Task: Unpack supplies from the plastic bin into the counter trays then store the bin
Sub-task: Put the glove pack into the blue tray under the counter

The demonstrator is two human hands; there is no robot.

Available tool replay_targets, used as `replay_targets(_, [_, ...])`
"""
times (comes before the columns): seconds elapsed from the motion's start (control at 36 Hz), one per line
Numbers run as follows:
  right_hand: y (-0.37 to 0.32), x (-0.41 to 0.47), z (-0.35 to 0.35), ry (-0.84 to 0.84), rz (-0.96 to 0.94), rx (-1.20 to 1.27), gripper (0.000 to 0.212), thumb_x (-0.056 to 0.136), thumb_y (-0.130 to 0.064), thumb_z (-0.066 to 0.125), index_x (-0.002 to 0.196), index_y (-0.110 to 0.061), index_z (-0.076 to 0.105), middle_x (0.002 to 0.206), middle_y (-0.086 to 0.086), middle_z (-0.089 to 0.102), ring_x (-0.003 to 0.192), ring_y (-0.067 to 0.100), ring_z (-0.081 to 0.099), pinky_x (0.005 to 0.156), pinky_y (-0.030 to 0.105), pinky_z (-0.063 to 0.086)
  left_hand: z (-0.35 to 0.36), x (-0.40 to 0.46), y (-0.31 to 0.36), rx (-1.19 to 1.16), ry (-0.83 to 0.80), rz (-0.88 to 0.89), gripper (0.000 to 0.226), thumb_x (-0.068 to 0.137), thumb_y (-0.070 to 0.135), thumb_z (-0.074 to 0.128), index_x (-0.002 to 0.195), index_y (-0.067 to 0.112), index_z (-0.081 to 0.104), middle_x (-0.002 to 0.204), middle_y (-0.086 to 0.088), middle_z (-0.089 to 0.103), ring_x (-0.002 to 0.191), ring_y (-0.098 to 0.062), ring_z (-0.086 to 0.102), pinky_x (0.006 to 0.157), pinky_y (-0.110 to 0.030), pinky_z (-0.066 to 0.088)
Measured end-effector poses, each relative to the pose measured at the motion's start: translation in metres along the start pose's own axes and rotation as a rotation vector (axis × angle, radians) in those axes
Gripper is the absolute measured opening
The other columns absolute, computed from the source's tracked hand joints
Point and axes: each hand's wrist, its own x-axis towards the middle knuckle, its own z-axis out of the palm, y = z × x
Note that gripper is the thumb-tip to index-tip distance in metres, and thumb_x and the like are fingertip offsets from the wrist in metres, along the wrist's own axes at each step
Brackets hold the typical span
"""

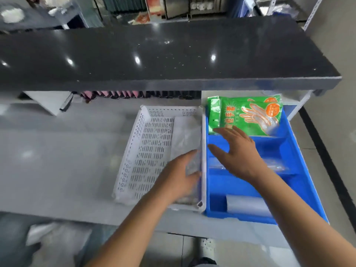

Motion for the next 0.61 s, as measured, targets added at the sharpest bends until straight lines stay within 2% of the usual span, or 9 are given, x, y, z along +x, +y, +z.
replay_targets(0.11, [-0.068, -0.048, 0.033, 0.003, -0.074, 0.124, 0.051, 0.090, -0.043, 0.062, 0.138, -0.027, 0.053, 0.145, -0.004, 0.052, 0.145, 0.025, 0.029, 0.116, 0.048, 0.026, -0.040, -0.061, -0.033, 0.021, 0.132, 0.069, 0.065, 0.092, 0.042, 0.063, 0.150, 0.040, 0.034, 0.159, 0.015, 0.032, 0.144, -0.004, 0.027, 0.112, -0.019, 0.021])
replay_targets(0.19, [-0.121, -0.084, 0.076, -0.021, -0.144, 0.237, 0.049, 0.089, -0.039, 0.064, 0.136, -0.027, 0.055, 0.143, -0.003, 0.054, 0.143, 0.023, 0.033, 0.115, 0.049, 0.030, -0.062, -0.120, -0.086, 0.066, 0.265, 0.033, 0.068, 0.092, 0.043, 0.063, 0.152, 0.039, 0.030, 0.164, 0.013, 0.021, 0.151, -0.009, 0.014, 0.122, -0.032, 0.018])
replay_targets(0.28, [-0.165, -0.118, 0.130, -0.136, -0.231, 0.259, 0.048, 0.090, -0.039, 0.063, 0.137, -0.031, 0.054, 0.146, -0.006, 0.050, 0.144, 0.019, 0.033, 0.116, 0.047, 0.031, -0.075, -0.184, -0.151, 0.046, 0.381, -0.133, 0.074, 0.092, 0.043, 0.063, 0.154, 0.037, 0.024, 0.165, 0.011, 0.014, 0.153, -0.012, 0.007, 0.123, -0.037, 0.018])
replay_targets(0.36, [-0.201, -0.144, 0.185, -0.306, -0.316, 0.199, 0.047, 0.091, -0.041, 0.062, 0.136, -0.035, 0.053, 0.148, -0.007, 0.048, 0.144, 0.017, 0.033, 0.116, 0.045, 0.030, -0.084, -0.249, -0.218, 0.021, 0.438, -0.365, 0.082, 0.089, 0.045, 0.066, 0.156, 0.024, 0.022, 0.166, 0.000, 0.019, 0.153, -0.023, 0.013, 0.122, -0.043, 0.018])
replay_targets(0.47, [-0.253, -0.162, 0.240, -0.443, -0.364, 0.125, 0.047, 0.090, -0.040, 0.065, 0.135, -0.031, 0.055, 0.145, -0.006, 0.050, 0.142, 0.018, 0.036, 0.116, 0.044, 0.031, -0.093, -0.332, -0.296, -0.014, 0.431, -0.651, 0.091, 0.083, 0.058, 0.057, 0.157, 0.021, 0.019, 0.166, -0.003, 0.016, 0.153, -0.024, 0.013, 0.122, -0.039, 0.014])
replay_targets(0.56, [-0.295, -0.171, 0.275, -0.538, -0.432, 0.074, 0.049, 0.089, -0.038, 0.066, 0.136, -0.030, 0.055, 0.141, -0.006, 0.053, 0.137, 0.016, 0.042, 0.114, 0.041, 0.033, -0.094, -0.386, -0.344, -0.089, 0.432, -0.802, 0.088, 0.087, 0.054, 0.062, 0.157, 0.024, 0.018, 0.166, -0.003, 0.016, 0.152, -0.025, 0.014, 0.122, -0.041, 0.017])
replay_targets(0.61, [-0.319, -0.177, 0.296, -0.622, -0.472, 0.010, 0.052, 0.089, -0.039, 0.065, 0.138, -0.029, 0.052, 0.143, -0.006, 0.051, 0.137, 0.015, 0.040, 0.115, 0.037, 0.030, -0.090, -0.415, -0.368, -0.141, 0.434, -0.874, 0.088, 0.087, 0.051, 0.065, 0.157, 0.024, 0.018, 0.165, -0.004, 0.018, 0.151, -0.027, 0.017, 0.120, -0.043, 0.021])
